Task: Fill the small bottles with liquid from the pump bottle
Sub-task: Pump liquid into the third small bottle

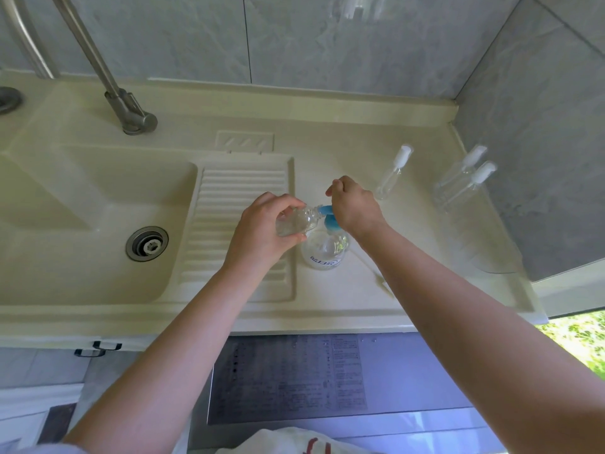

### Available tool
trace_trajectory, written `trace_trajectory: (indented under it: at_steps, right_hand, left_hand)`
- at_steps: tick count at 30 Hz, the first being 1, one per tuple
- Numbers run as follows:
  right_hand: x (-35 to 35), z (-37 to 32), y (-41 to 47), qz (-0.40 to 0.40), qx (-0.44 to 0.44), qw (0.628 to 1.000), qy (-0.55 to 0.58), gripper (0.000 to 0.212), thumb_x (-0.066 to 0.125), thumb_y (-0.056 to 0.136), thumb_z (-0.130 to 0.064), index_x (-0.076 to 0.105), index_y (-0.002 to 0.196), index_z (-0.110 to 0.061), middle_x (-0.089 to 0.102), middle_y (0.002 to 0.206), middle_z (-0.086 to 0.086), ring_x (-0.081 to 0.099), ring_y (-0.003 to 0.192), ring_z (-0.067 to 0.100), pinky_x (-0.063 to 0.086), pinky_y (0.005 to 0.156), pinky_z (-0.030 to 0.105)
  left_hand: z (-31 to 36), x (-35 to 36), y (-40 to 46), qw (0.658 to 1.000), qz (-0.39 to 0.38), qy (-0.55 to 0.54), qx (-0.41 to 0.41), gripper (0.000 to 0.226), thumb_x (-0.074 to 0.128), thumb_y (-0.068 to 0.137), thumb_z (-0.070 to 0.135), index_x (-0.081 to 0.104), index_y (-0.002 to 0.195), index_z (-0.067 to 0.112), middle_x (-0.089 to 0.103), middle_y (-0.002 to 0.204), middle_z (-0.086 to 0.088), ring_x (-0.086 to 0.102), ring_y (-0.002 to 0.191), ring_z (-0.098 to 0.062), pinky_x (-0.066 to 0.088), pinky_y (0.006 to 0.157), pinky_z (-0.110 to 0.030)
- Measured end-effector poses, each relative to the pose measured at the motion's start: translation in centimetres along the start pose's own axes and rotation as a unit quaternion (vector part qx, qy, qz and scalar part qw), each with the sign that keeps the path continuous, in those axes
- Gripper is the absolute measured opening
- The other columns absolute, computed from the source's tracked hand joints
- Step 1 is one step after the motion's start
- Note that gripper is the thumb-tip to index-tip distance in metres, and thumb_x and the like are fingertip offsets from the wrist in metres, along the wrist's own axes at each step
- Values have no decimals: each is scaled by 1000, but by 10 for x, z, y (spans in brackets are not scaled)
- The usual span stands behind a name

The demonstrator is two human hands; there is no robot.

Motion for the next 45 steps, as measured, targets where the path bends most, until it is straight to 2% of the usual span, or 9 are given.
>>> trace_trajectory:
  at_steps: [12, 18, 22, 26, 30, 33, 37, 41, 45]
  right_hand:
    - [-2, -7, -11, -55, 46, 997, 17, 31, 32, 99, -21, 54, 118, -11, 59, 124, 11, 58, 99, 36, 46, 83, 37]
    - [-7, -12, -11, -92, 38, 995, -21, 53, 27, 100, -45, 63, 113, -7, 66, 94, 15, 62, 70, 32, 57, 84, 41]
    - [-3, -10, -9, -59, 12, 998, -23, 28, 36, 97, -16, 56, 114, -6, 61, 119, 14, 60, 96, 38, 53, 86, 44]
    - [-1, -5, -9, -14, -10, 999, -50, 41, 24, 95, -31, 62, 104, -19, 66, 112, 8, 55, 96, 34, 42, 78, 36]
    - [-3, -7, -10, -62, 1, 998, -30, 36, 31, 102, -27, 56, 119, -8, 61, 122, 15, 57, 105, 39, 50, 93, 45]
    - [-5, -8, -7, -101, 11, 995, -23, 43, 28, 103, -31, 56, 123, -5, 60, 120, 19, 61, 98, 40, 54, 91, 46]
    - [-2, -10, -6, -79, -14, 996, -37, 44, 24, 104, -27, 59, 122, -6, 61, 122, 21, 57, 111, 43, 49, 96, 47]
    - [1, -7, -3, -14, -22, 997, -68, 44, 23, 99, -35, 63, 106, -20, 65, 113, 11, 58, 101, 37, 48, 88, 40]
    - [-1, -7, -3, -56, 2, 998, -43, 43, 25, 101, -32, 61, 117, -13, 62, 119, 15, 57, 108, 38, 47, 97, 43]
  left_hand:
    - [4, -2, -1, 1000, -8, 23, -6, 52, 89, 60, 17, 69, 105, 30, 59, 95, 5, 60, 85, -12, 52, 87, -36]
    - [6, -4, 0, 1000, -4, 24, -1, 51, 89, 61, 16, 68, 106, 30, 59, 96, 5, 60, 85, -10, 52, 87, -35]
    - [2, -3, 0, 1000, -6, 25, 1, 51, 89, 60, 17, 69, 106, 29, 60, 96, 4, 60, 84, -10, 52, 86, -33]
    - [-1, -1, 1, 999, -14, 29, -1, 51, 89, 59, 17, 69, 104, 30, 57, 93, 6, 60, 84, -9, 53, 86, -34]
    - [-1, -1, 0, 1000, -14, 25, -2, 51, 89, 60, 16, 69, 104, 30, 57, 94, 6, 61, 85, -9, 53, 87, -33]
    - [0, -4, -1, 1000, -8, 11, -3, 51, 89, 60, 15, 70, 105, 28, 58, 96, 4, 61, 85, -9, 52, 88, -30]
    - [0, -4, -2, 1000, -4, 4, 0, 51, 90, 60, 16, 70, 106, 26, 60, 95, 2, 63, 86, -12, 52, 89, -29]
    - [-3, 0, -2, 1000, -7, 0, 0, 51, 89, 61, 14, 71, 106, 26, 59, 95, 2, 62, 88, -12, 52, 90, -28]
    - [-3, 1, -1, 1000, -7, 7, 4, 51, 90, 60, 14, 70, 106, 27, 59, 95, 4, 61, 87, -10, 50, 88, -21]
Point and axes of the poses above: each hand's wrist, its own y-axis towards the middle knuckle, its own x-axis out of the palm, z = x × y, the point moved 6 cm from there along y, towards the middle knuckle
